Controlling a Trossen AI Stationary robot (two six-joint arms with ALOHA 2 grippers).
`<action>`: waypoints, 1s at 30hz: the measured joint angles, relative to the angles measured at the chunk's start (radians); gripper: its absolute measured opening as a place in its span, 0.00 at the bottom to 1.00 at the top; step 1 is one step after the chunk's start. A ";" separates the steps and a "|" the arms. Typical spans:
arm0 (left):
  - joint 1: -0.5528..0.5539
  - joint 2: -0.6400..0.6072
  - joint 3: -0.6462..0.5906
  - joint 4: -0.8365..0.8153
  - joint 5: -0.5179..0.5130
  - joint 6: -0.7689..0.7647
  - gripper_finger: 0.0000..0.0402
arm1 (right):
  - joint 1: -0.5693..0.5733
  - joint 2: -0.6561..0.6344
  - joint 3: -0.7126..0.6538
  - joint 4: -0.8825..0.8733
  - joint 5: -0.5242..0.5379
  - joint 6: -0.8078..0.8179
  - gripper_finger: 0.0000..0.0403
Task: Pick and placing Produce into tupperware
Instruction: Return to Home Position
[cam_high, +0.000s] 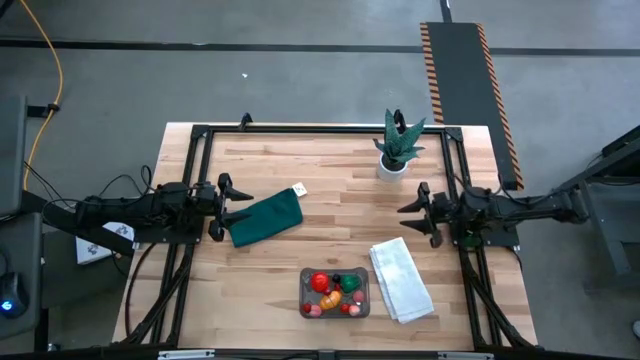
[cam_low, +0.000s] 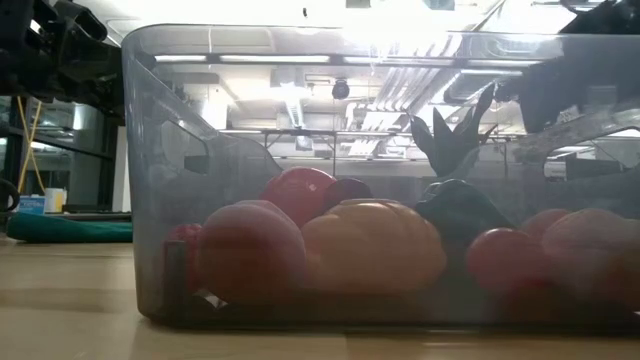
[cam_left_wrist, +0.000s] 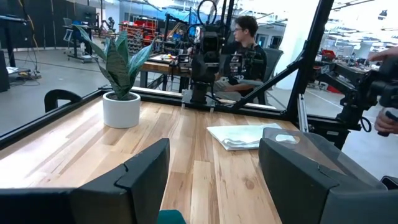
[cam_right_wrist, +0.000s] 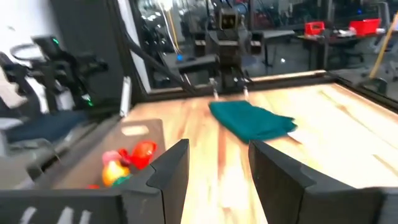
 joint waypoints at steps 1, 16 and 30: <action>0.000 0.000 0.000 0.000 0.000 0.000 0.59 | -0.007 0.000 0.000 -0.012 0.000 -0.005 0.39; 0.000 0.000 0.000 0.000 0.000 0.000 0.59 | -0.032 -0.006 -0.001 -0.126 0.001 -0.083 0.39; 0.000 0.000 0.000 0.000 0.000 0.000 0.59 | -0.032 0.083 -0.001 -0.127 0.000 0.044 0.39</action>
